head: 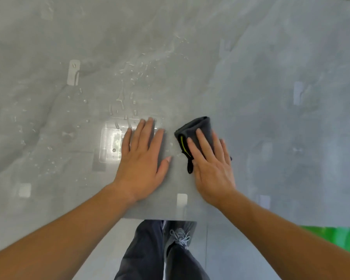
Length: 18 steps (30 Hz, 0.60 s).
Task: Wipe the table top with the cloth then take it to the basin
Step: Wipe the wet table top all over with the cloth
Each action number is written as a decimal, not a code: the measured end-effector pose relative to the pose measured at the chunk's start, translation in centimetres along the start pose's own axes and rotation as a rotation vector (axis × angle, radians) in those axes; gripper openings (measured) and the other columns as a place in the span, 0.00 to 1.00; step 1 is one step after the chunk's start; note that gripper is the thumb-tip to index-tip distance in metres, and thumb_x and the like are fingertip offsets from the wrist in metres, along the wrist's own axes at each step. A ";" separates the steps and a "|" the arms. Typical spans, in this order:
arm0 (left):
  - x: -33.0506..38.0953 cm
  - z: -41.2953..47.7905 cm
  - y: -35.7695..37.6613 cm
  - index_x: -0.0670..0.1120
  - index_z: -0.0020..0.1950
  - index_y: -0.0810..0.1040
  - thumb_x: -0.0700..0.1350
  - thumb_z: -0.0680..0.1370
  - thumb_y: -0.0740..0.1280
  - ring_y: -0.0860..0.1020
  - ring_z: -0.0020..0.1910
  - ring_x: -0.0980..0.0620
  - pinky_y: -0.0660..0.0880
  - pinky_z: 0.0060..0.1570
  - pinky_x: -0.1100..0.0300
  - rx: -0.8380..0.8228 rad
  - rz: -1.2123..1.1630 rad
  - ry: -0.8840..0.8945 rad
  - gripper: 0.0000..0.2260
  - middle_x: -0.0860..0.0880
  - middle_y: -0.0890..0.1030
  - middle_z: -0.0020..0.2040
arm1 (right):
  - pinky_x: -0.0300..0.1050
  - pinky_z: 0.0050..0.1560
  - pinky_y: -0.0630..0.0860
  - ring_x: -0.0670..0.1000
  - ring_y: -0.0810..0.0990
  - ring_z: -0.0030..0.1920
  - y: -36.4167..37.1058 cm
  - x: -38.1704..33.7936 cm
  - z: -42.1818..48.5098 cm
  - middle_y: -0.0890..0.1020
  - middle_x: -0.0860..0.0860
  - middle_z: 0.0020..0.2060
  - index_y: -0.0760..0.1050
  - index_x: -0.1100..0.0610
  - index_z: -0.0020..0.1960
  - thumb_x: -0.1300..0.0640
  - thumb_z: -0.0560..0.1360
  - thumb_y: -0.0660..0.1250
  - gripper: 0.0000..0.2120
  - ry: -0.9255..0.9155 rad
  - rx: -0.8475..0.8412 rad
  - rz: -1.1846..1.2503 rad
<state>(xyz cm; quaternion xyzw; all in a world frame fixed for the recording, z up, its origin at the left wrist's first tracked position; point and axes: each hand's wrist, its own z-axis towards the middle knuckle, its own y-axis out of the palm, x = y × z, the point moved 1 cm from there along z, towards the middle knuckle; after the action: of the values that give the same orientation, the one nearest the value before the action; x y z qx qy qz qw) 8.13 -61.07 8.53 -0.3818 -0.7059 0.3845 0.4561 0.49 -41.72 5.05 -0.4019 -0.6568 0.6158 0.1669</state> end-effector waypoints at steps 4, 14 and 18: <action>1.5 -6.1 2.1 0.46 0.79 0.59 0.58 0.81 0.53 0.45 0.81 0.44 0.41 0.77 0.44 0.011 0.007 -0.051 0.29 0.42 0.51 0.82 | 0.59 0.79 0.47 0.58 0.48 0.80 -1.5 4.8 -0.1 0.54 0.48 0.81 0.57 0.47 0.80 0.55 0.81 0.55 0.27 0.046 0.011 0.030; 1.2 -9.0 4.2 0.52 0.81 0.51 0.62 0.82 0.47 0.37 0.80 0.51 0.32 0.74 0.55 -0.074 0.038 -0.089 0.30 0.50 0.40 0.81 | 0.59 0.78 0.46 0.59 0.46 0.80 0.4 2.4 -7.3 0.54 0.49 0.81 0.53 0.47 0.80 0.55 0.79 0.59 0.32 -0.188 -0.039 -0.101; 1.0 -9.2 4.4 0.52 0.82 0.50 0.62 0.82 0.48 0.37 0.80 0.50 0.32 0.75 0.54 -0.088 0.053 -0.072 0.30 0.48 0.40 0.82 | 0.62 0.78 0.51 0.58 0.50 0.80 -1.0 5.8 -6.7 0.57 0.48 0.80 0.58 0.47 0.79 0.59 0.80 0.59 0.29 0.145 0.041 0.078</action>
<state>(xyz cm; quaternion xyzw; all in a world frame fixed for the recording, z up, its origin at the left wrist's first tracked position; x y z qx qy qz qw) 17.31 -56.59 7.57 -0.4062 -0.7276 0.3787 0.4029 1.33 -32.92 5.68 -0.4673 -0.6142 0.6043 0.1979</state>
